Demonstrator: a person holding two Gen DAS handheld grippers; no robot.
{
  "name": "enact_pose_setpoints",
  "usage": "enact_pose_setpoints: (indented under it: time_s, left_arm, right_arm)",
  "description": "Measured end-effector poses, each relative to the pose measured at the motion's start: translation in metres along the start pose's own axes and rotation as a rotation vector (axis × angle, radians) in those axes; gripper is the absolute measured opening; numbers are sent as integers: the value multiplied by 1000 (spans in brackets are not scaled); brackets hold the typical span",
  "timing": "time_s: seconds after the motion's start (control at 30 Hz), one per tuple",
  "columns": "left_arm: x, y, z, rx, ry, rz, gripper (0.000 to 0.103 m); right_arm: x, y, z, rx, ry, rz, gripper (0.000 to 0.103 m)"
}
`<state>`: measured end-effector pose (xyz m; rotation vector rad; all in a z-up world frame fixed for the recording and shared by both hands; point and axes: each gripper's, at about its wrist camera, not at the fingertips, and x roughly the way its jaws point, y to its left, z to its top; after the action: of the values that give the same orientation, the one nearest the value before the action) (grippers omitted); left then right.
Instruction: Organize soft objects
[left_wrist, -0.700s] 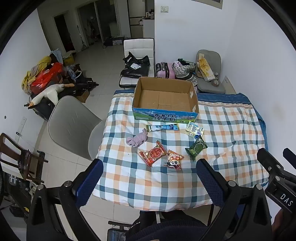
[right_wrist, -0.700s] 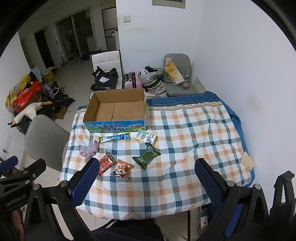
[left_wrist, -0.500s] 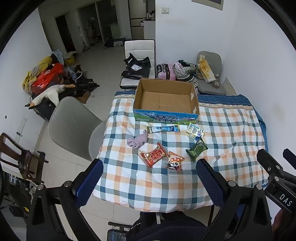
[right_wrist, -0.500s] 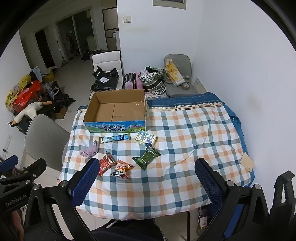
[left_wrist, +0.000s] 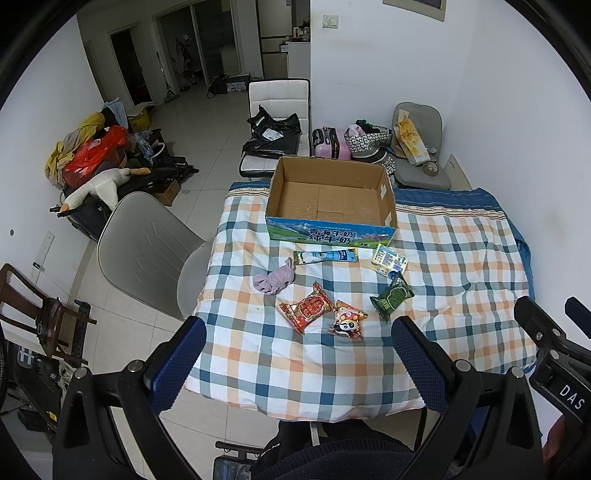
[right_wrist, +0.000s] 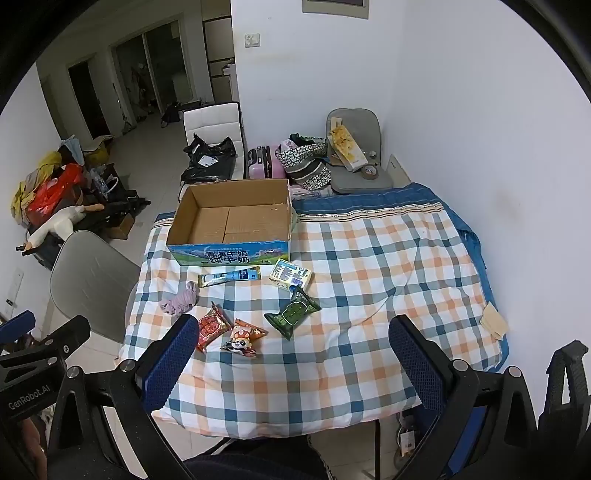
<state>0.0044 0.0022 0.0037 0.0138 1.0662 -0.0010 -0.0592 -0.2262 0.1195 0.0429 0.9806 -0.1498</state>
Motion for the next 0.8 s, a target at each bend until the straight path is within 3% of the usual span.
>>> enact_pose_setpoints:
  time_s: [0.8]
  left_arm:
    - [-10,0,5,-1,-19,-5,103]
  right_arm:
    - [-5,-7,-1,0,-11,3,103]
